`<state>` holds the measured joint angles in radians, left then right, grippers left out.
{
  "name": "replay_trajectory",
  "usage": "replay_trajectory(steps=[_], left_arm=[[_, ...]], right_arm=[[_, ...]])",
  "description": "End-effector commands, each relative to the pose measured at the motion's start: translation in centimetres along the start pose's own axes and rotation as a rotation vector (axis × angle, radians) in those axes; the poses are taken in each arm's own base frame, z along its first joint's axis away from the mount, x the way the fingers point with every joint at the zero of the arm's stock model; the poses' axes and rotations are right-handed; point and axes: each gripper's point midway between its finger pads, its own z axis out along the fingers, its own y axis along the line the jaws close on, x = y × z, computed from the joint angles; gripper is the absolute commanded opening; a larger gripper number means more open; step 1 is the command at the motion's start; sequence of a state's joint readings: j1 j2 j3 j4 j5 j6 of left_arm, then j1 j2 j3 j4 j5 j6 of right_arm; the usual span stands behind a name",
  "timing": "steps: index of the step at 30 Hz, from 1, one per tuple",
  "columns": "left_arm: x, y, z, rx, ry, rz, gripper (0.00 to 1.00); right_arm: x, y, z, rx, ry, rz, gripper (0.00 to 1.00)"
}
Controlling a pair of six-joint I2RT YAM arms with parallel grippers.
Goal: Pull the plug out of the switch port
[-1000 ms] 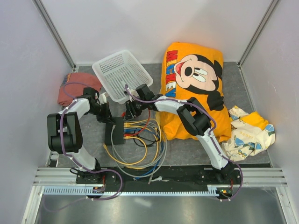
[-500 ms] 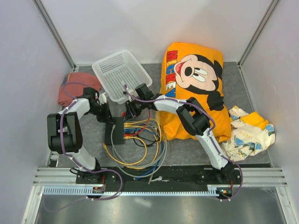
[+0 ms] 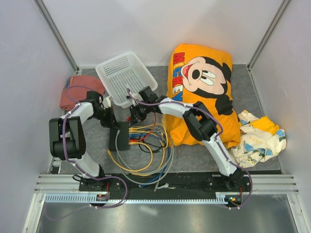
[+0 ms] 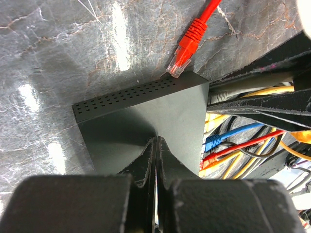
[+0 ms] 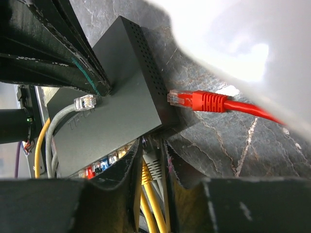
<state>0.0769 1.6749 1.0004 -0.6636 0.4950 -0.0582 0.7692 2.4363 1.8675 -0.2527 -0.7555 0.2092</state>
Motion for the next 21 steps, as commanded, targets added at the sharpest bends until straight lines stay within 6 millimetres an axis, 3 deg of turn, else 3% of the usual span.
replay_trajectory(steps=[1,5,12,21], left_arm=[[-0.4,2.2,1.3,-0.096,-0.013,0.014,0.02],[-0.4,2.2,1.4,-0.097,-0.01,0.015,0.02],[-0.3,2.3,1.4,-0.103,-0.008,0.016,0.02],[-0.5,2.3,1.5,-0.101,-0.009,0.018,0.02]], right_arm=[[5.9,-1.7,2.3,0.045,0.156,0.092,0.25],[5.8,-1.6,2.2,0.044,0.157,0.086,0.15],[6.0,-1.3,2.0,0.046,0.178,0.031,0.05],[7.1,-1.0,2.3,0.017,0.221,0.04,0.12]])
